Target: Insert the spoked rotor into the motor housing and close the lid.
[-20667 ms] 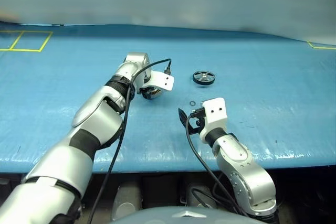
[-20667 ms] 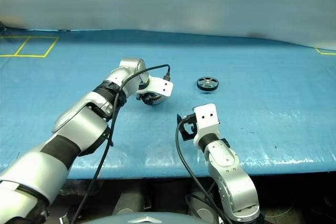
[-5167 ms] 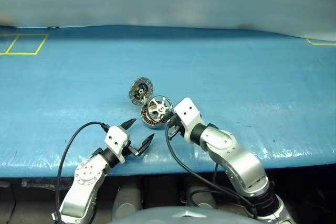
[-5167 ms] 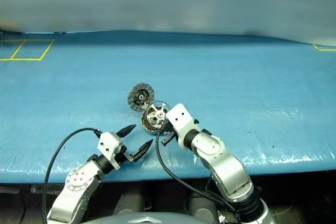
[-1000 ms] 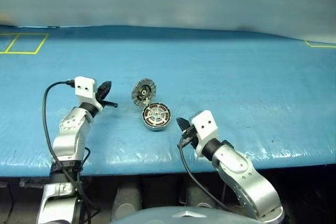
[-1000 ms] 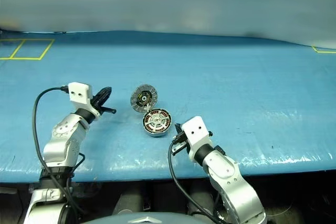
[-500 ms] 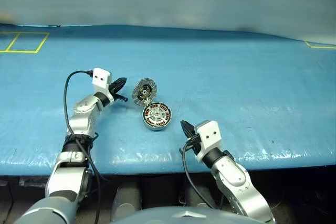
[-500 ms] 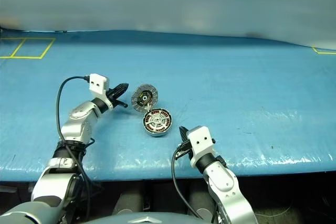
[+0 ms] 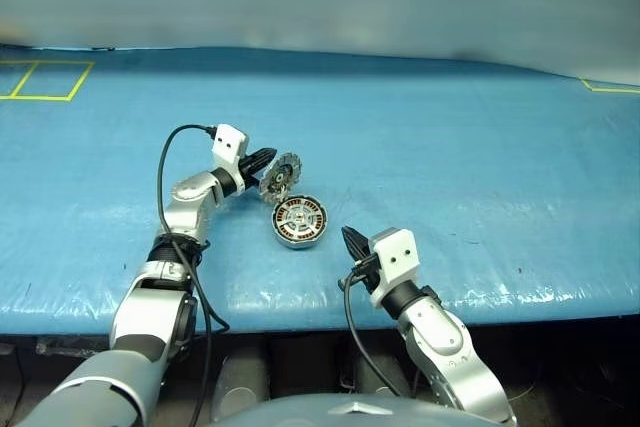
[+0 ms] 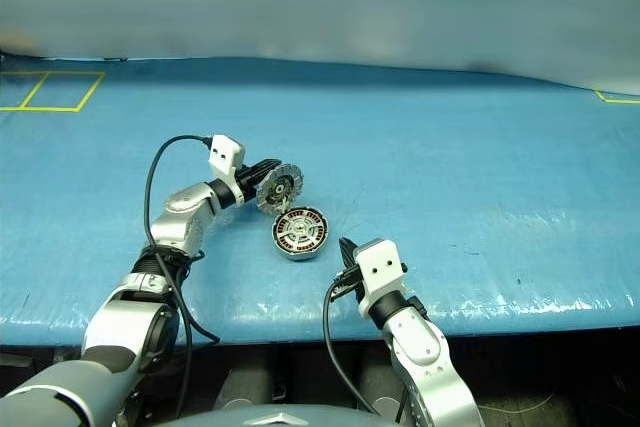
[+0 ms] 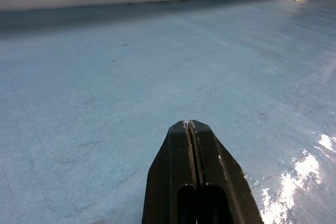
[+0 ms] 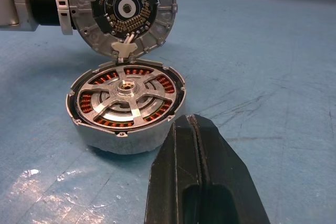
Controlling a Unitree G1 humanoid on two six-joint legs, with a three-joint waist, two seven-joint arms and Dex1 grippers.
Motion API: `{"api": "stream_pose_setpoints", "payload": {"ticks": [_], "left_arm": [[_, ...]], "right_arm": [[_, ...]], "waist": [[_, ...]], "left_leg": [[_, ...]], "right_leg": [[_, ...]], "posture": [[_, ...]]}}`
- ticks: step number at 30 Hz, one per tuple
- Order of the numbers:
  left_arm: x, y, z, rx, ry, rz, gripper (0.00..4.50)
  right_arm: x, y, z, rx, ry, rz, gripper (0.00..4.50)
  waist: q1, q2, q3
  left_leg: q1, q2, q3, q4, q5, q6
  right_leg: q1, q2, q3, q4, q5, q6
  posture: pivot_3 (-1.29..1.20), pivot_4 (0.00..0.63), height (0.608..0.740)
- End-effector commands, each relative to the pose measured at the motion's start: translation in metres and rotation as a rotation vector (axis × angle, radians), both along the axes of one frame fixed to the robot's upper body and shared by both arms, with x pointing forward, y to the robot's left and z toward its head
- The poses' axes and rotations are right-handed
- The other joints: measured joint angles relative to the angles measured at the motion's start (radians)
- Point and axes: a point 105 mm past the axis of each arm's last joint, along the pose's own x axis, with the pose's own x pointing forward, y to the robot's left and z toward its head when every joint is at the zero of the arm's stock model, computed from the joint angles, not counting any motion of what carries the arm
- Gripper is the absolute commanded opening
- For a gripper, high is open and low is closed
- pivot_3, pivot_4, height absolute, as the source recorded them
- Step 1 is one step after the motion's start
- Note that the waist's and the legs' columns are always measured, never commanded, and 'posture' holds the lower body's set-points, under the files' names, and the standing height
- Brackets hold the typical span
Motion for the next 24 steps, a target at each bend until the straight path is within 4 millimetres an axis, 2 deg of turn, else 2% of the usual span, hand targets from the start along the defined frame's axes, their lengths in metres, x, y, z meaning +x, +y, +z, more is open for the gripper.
{"api": "stream_pose_setpoints", "payload": {"ticks": [1,5,9,15,20,24], "left_arm": [[0.002,-0.020,0.024,-0.011,-0.080,-0.104,0.03],[-0.007,-0.032,0.037,-0.063,-0.077,-0.244,0.03],[-0.017,-0.037,0.042,-0.046,-0.079,-0.337,0.03],[-0.037,-0.042,0.041,-0.042,-0.057,-0.434,0.03],[-0.060,-0.048,0.032,-0.036,0.002,-0.528,0.03],[-0.068,-0.050,0.022,-0.014,0.038,-0.545,0.03]], "right_arm": [[0.003,0.000,0.009,0.004,-0.041,-0.004,0.00],[0.006,0.000,0.008,-0.009,-0.037,-0.003,0.00],[0.007,0.000,0.003,-0.023,-0.018,-0.010,0.00],[0.007,0.002,0.000,-0.028,-0.006,-0.005,0.00],[0.009,0.001,0.000,-0.035,-0.003,-0.007,0.00],[0.010,0.001,-0.001,-0.036,-0.001,-0.007,0.00]], "waist": [[0.001,0.000,0.000],[0.000,0.000,0.000],[-0.001,0.000,0.000],[-0.002,0.000,0.000],[0.000,0.000,0.000],[0.000,0.000,0.000]], "left_leg": [[0.000,0.000,0.000,0.000,0.000,0.000],[-0.001,0.000,-0.001,0.002,0.000,0.000],[-0.001,0.000,-0.001,0.002,0.000,0.000],[-0.001,0.001,-0.001,0.002,0.000,0.000],[-0.001,0.001,-0.002,0.003,0.000,0.000],[-0.001,0.001,-0.002,0.005,0.000,0.000]], "right_leg": [[0.000,0.000,0.000,0.000,0.000,0.000],[0.000,0.000,0.000,0.000,0.000,0.000],[0.000,0.000,0.000,0.001,0.000,0.000],[0.000,0.001,0.000,0.001,0.000,0.000],[0.000,0.001,0.000,0.001,0.000,0.000],[0.001,0.001,0.001,0.002,0.000,0.000]], "posture": [[0.00,0.150,0.740],[0.00,0.150,0.740],[0.00,0.150,0.740],[0.00,0.150,0.740],[0.00,0.150,0.740],[0.00,0.150,0.740]]}}
